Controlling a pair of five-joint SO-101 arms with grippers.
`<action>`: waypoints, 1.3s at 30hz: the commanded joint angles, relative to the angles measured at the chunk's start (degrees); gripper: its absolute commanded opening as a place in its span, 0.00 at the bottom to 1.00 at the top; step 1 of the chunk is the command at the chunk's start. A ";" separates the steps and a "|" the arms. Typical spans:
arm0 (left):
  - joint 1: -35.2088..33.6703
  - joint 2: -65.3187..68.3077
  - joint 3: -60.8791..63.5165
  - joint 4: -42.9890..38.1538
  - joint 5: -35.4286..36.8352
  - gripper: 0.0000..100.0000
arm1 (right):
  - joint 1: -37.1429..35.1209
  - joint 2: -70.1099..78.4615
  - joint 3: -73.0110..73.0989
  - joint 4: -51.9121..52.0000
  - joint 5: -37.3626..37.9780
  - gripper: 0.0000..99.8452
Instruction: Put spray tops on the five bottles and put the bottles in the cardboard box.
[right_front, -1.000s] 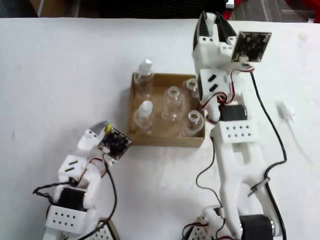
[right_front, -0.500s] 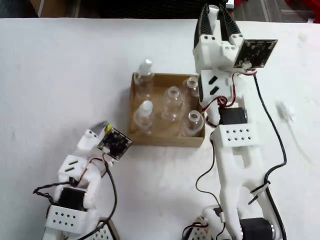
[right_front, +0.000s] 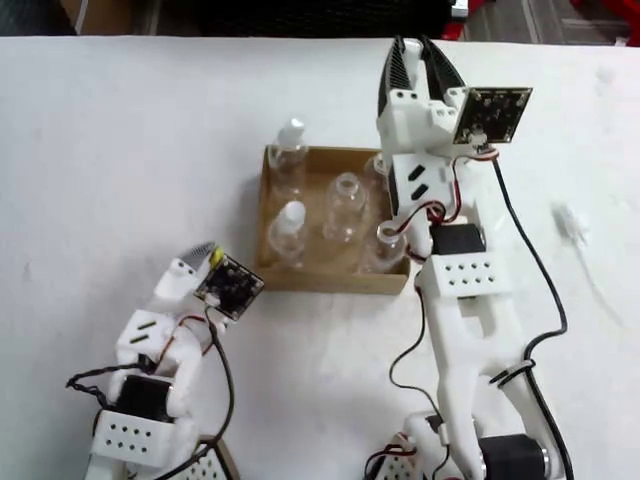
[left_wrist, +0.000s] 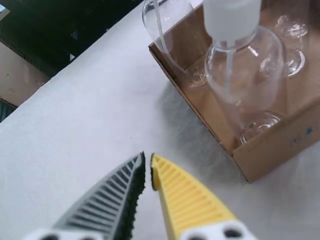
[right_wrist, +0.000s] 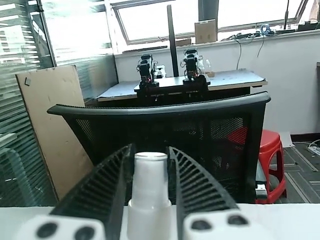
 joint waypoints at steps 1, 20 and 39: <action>0.66 0.31 -0.18 -0.97 -0.44 0.02 | -0.48 -1.19 0.44 -1.45 -0.62 0.02; 0.66 0.31 -0.18 -0.97 -0.44 0.02 | -0.57 5.41 11.60 -19.21 -0.09 0.02; 0.66 0.31 -0.18 -0.97 -0.44 0.02 | -1.71 5.76 17.58 -20.53 -0.09 0.02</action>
